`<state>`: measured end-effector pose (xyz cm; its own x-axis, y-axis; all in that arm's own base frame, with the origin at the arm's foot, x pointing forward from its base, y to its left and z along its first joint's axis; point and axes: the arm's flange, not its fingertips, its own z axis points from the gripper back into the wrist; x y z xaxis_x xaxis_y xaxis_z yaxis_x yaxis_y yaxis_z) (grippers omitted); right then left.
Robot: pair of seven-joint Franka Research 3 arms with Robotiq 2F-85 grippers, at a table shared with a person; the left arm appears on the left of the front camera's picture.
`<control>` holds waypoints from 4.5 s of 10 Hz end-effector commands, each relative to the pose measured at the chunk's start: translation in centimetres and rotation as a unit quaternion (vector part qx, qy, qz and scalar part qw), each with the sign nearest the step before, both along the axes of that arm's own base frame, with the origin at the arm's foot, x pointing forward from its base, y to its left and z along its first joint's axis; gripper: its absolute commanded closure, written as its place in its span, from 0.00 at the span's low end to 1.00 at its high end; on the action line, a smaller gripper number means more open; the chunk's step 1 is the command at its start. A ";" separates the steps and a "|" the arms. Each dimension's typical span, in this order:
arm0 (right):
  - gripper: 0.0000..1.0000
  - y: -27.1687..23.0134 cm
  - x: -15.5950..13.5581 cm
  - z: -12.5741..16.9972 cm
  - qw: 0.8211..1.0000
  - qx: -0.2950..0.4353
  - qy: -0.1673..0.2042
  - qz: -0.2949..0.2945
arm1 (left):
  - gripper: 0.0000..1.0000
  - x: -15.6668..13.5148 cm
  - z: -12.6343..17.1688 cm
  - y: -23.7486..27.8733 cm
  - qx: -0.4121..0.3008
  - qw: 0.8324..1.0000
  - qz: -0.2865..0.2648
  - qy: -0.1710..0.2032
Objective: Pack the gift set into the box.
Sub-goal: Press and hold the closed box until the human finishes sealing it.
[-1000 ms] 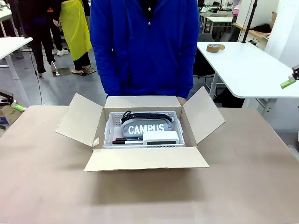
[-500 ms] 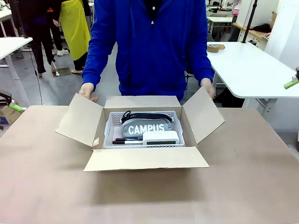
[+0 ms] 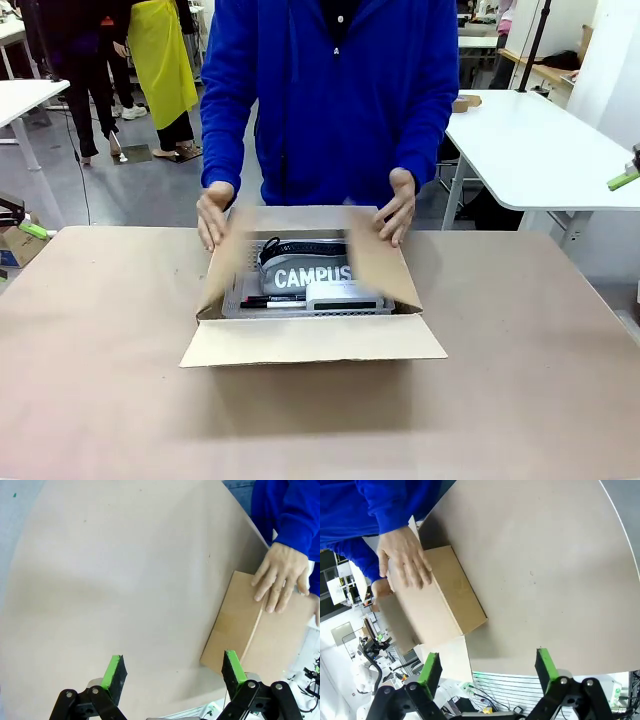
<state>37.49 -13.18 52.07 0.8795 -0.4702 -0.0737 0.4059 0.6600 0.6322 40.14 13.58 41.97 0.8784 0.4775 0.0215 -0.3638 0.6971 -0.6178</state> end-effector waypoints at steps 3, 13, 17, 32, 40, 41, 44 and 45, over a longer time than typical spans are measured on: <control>0.00 0.0 -0.2 -0.3 1.000 -0.002 -0.007 -0.001 | 0.00 -0.4 0.0 0.0 0.001 1.000 0.002 0.004; 0.00 0.0 -0.2 -0.3 1.000 -0.002 -0.007 -0.001 | 0.00 -0.4 0.0 0.0 0.001 1.000 0.002 0.004; 0.00 0.0 -0.2 -0.3 1.000 -0.002 -0.007 -0.001 | 0.00 -0.4 0.0 0.0 0.001 1.000 0.002 0.004; 0.00 6.5 2.2 0.2 0.985 -0.040 -0.093 0.140 | 0.00 -0.1 2.9 -5.1 0.024 0.988 -0.049 -0.142; 0.00 26.2 2.4 -4.1 0.908 -0.037 -0.174 0.380 | 0.00 -3.2 5.6 -22.9 -0.097 0.925 -0.256 -0.264; 0.00 29.8 3.7 -6.2 0.843 -0.027 -0.274 0.462 | 0.00 -2.3 3.7 -26.2 -0.147 0.874 -0.249 -0.390; 0.00 35.7 5.3 -12.4 0.698 0.316 -0.399 0.504 | 0.00 0.0 -2.8 -31.4 -0.172 0.817 -0.279 -0.474; 0.00 36.9 5.1 -14.7 0.711 0.311 -0.388 0.498 | 0.00 0.2 -4.2 -31.9 -0.168 0.820 -0.308 -0.453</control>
<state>40.95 23.85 40.43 0.6605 0.3540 0.6621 -0.7477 0.2297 0.6230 38.08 -17.95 41.17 0.6483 0.1216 0.7516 0.6807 0.3497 -0.6437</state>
